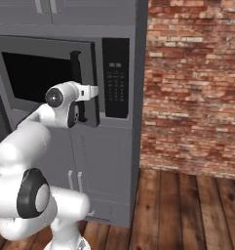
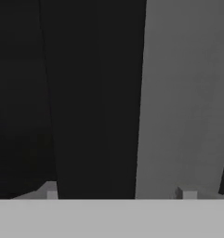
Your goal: The microwave is finished heating the fish and avocado. Take the bowl containing the food and place it on the dining counter.
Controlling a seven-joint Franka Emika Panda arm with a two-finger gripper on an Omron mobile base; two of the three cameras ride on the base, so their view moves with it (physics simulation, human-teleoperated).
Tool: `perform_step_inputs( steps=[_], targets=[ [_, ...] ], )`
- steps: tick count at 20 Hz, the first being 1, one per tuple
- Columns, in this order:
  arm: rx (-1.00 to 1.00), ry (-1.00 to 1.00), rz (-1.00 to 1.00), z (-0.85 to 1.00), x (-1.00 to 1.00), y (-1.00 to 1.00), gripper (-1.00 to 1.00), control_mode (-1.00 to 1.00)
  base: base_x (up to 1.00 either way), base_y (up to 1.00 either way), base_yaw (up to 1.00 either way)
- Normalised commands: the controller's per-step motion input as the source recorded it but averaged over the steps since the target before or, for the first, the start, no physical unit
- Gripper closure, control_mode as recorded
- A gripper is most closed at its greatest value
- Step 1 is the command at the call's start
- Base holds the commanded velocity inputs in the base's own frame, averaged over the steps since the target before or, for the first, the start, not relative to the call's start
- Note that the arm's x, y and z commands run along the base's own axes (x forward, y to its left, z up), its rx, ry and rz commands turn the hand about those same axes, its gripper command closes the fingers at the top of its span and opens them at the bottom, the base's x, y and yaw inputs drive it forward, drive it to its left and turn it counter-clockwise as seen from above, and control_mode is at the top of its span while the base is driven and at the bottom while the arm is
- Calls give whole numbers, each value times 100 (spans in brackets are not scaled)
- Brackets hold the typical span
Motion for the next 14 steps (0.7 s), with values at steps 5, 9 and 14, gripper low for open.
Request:
perform_step_inputs(
  steps=[5, 9, 14],
  targets=[
    [0, 0, 0, 74, -97, 69, 100, -100, 0, 0, 0],
    [0, 0, 0, 77, -100, 82, 100, -100, 0, 0, 0],
    [0, 0, 0, 83, -100, 95, 100, -100, 0, 0, 0]
  ],
)
